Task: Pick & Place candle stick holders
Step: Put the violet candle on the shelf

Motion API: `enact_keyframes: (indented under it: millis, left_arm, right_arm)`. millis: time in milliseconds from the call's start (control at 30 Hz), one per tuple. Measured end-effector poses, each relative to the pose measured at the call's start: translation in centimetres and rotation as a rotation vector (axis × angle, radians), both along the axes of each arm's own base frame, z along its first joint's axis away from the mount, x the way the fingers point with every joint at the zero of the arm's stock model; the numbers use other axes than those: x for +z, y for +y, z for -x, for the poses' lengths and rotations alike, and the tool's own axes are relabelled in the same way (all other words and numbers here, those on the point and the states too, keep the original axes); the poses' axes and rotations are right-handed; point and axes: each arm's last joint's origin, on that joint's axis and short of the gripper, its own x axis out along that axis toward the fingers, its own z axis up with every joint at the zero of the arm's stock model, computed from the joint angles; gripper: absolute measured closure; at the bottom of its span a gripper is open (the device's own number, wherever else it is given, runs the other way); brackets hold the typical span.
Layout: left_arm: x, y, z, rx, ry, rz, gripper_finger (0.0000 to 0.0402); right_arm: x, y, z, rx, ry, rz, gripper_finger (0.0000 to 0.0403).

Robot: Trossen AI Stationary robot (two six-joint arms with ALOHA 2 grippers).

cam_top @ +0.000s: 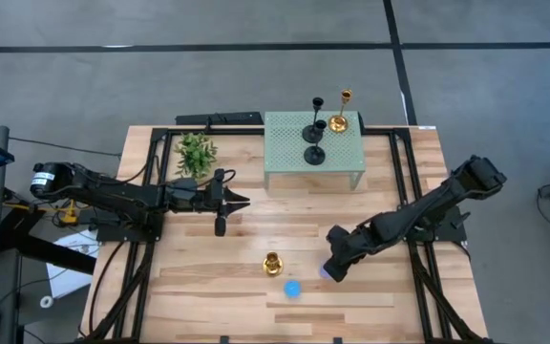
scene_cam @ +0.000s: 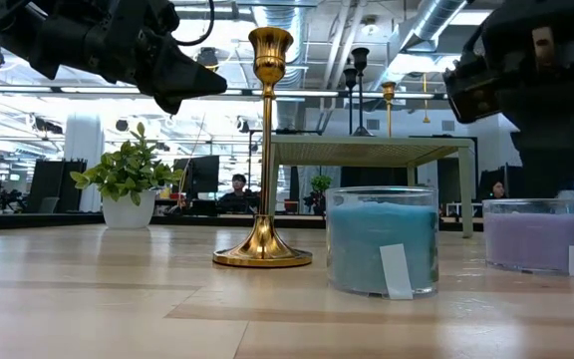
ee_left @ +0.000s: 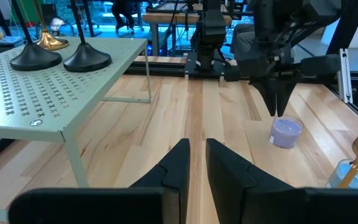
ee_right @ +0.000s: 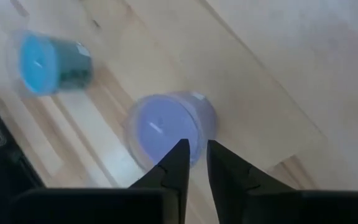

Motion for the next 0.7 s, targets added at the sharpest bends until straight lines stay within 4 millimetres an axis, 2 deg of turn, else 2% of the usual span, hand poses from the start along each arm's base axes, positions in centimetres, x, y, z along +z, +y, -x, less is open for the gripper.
enact_keyframes:
  millis: [333,567,700]
  left_arm:
    - [0.0,0.01,0.0,0.0,0.0,0.0,0.0349]
    - [0.0,0.01,0.0,0.0,0.0,0.0,0.0349]
    - [0.0,0.0,0.0,0.0,0.0,0.0,0.0349]
  right_arm:
    - [-0.42,0.52,0.08,0.021,0.015,-0.004,0.035]
    - [-0.42,0.5,0.11,0.028,0.015,0.003,0.0397]
    - [-0.43,0.48,0.12,0.025,0.014,0.009,0.0396]
